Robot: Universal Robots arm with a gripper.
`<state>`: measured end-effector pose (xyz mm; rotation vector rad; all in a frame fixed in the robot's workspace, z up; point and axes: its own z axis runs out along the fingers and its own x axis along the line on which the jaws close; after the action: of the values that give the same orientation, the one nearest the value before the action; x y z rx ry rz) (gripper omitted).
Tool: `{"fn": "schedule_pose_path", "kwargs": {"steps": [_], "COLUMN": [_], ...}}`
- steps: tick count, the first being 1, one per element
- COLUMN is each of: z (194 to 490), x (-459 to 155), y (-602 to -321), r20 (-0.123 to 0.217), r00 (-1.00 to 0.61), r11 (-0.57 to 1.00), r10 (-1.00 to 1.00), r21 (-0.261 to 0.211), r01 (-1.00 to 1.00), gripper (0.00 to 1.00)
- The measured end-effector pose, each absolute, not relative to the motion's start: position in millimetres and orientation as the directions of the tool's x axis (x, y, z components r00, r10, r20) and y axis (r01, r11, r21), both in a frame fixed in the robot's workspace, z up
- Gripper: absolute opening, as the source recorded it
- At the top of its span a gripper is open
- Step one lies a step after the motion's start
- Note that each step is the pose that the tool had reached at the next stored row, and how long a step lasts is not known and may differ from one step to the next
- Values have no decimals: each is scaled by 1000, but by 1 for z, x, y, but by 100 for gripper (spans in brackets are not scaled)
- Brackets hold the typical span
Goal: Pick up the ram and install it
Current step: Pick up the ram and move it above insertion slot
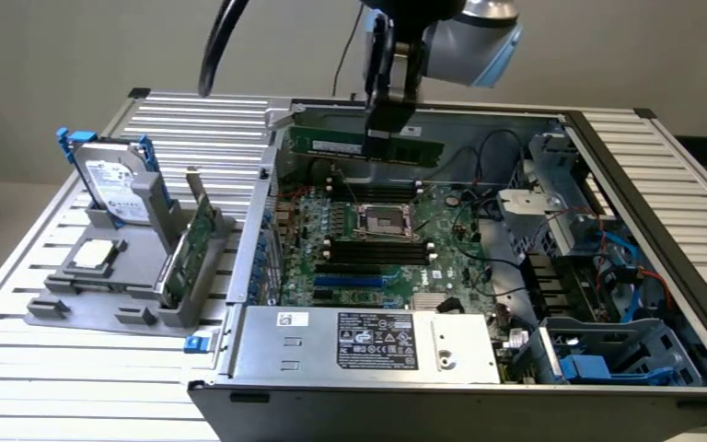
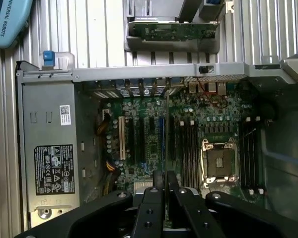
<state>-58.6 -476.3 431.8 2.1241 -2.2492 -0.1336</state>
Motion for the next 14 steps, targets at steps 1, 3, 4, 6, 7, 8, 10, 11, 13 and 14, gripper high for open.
{"fn": "schedule_pose_path", "kwargs": {"steps": [1, 3, 4, 6, 7, 8, 10, 11, 13, 14], "z": [431, 430, 429, 428, 427, 427, 425, 425, 424, 423], "x": [-58, -57, -56, -55, -54, -53, -51, -50, -48, -47], "y": [-475, -472, -471, -468, -466, -465, -462, -460, -457, -455], "r20": [-26, -27, -26, -26, -26, -26, -26, -26, -26, -26], "r00": [-57, -54, -53, -50, -49, -48, -47, -46, -45, -44], "r11": [54, 51, 50, 48, 46, 46, 44, 43, 42, 41], "r10": [-998, -998, -998, -998, -998, -998, -999, -999, -999, -999], "r21": [94, 93, 93, 93, 93, 93, 93, 93, 93, 93], "r01": [-994, -994, -994, -995, -995, -995, -995, -995, -995, -995], "gripper": [14, 14, 14, 14, 14, 14, 14, 14, 14, 14]}}
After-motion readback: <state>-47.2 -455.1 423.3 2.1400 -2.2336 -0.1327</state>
